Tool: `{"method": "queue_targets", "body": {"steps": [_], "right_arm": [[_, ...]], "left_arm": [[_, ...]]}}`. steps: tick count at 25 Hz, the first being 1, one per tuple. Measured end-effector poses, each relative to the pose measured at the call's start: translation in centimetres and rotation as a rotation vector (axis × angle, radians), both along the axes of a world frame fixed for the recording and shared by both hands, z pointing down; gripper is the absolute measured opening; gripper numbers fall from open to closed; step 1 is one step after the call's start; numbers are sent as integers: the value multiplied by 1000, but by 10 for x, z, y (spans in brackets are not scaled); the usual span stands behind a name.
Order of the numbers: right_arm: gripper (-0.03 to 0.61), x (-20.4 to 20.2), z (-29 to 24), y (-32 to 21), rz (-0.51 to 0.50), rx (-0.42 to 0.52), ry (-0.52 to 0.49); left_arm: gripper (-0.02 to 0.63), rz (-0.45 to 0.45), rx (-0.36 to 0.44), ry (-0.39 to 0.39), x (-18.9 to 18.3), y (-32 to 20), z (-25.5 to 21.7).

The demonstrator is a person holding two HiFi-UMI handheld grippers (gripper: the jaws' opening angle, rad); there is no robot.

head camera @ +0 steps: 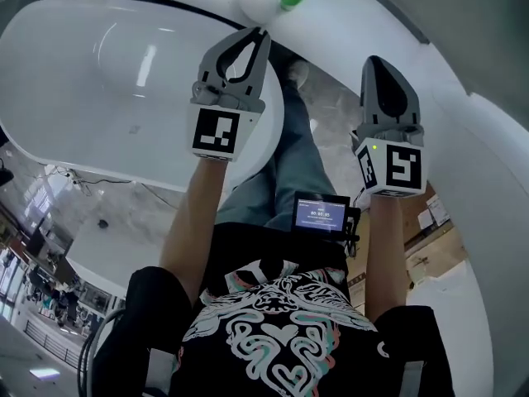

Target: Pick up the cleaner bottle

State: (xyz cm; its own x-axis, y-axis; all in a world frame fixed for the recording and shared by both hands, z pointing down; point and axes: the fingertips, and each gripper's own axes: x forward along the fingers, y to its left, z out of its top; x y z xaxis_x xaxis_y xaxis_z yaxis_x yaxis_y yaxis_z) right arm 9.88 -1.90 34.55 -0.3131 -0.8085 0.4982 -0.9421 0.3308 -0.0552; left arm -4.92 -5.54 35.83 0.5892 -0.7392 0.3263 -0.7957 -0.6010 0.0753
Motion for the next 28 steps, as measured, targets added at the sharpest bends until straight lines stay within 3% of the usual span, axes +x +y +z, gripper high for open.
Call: {"method": "queue_targets", "body": {"steps": [11, 18, 24, 28], "right_arm": [[26, -7, 43, -7, -39, -31, -6], [26, -5, 64, -19, -44, -30, -2], [26, -2, 87, -26, -35, -44, 4], [26, -5, 91, -23, -45, -61, 6]], "left_arm": [[19, -37, 13, -15, -8, -19, 38], [20, 21, 12, -70, 4, -36, 68], [20, 151, 27, -216, 14, -39, 100], [45, 175, 10, -218, 15, -37, 104]]}}
